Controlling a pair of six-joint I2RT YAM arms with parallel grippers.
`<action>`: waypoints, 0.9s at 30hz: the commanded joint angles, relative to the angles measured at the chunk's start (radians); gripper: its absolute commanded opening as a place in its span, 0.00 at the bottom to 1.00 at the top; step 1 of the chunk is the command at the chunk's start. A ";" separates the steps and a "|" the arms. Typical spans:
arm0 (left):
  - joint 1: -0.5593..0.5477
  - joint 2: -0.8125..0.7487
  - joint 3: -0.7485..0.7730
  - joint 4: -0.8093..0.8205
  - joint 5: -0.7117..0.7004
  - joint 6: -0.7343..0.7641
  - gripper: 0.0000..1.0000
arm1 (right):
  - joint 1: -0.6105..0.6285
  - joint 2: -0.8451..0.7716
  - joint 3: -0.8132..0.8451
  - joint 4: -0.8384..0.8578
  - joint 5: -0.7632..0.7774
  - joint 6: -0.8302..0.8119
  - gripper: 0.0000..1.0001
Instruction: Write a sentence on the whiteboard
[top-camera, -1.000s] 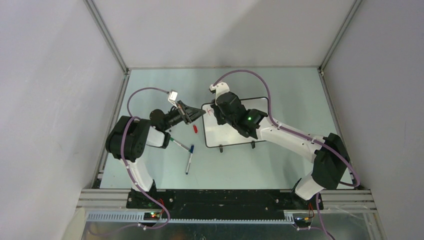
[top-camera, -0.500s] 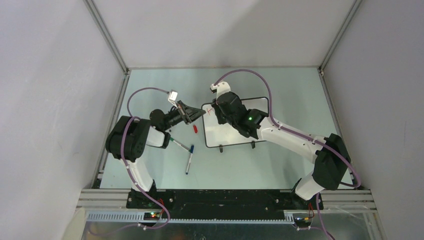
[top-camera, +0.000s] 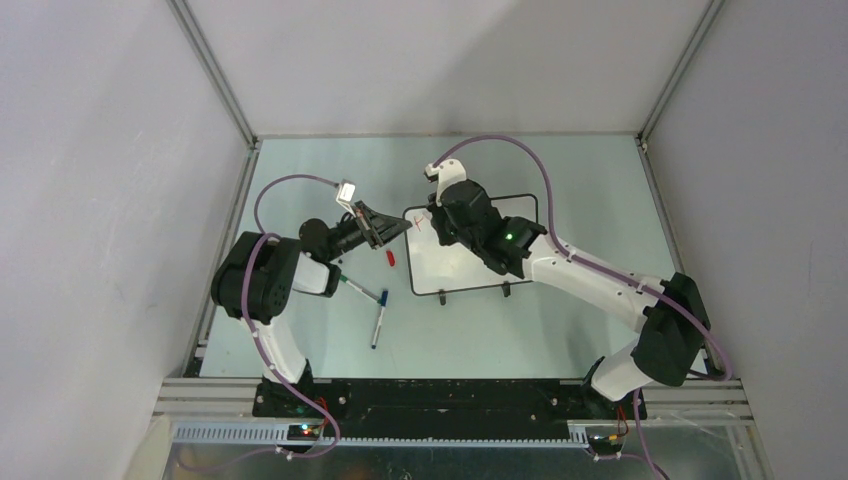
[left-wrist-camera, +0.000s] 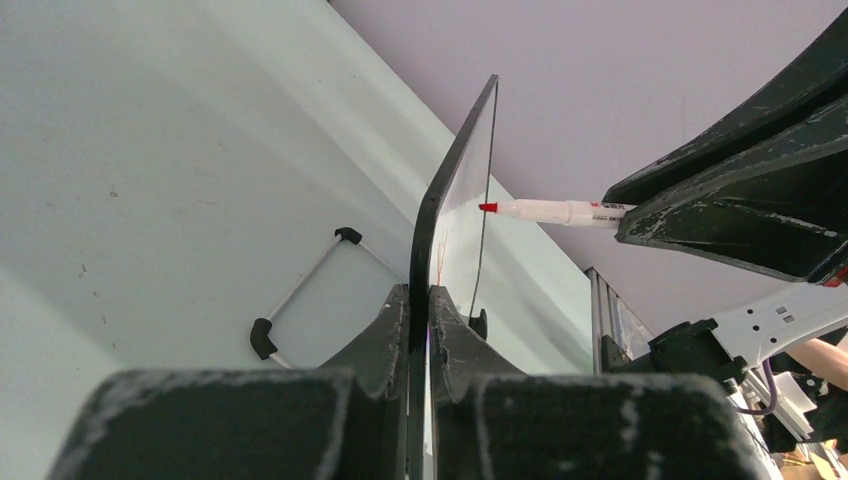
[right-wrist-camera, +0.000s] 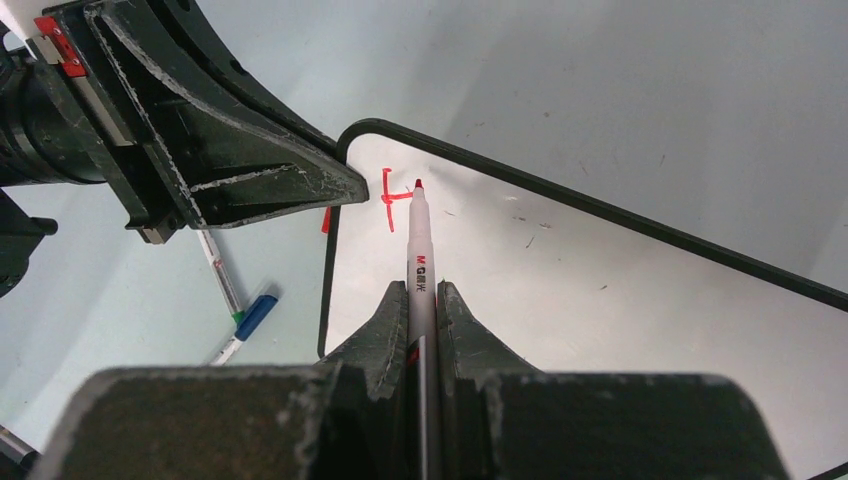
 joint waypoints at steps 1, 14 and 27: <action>-0.007 -0.011 0.016 0.051 0.003 0.022 0.00 | -0.007 -0.033 0.020 0.032 -0.001 -0.014 0.00; -0.007 -0.009 0.018 0.051 0.003 0.021 0.00 | -0.020 0.005 0.024 0.038 -0.017 -0.011 0.00; -0.007 -0.007 0.020 0.051 0.004 0.021 0.00 | -0.028 0.035 0.033 0.035 -0.028 -0.008 0.00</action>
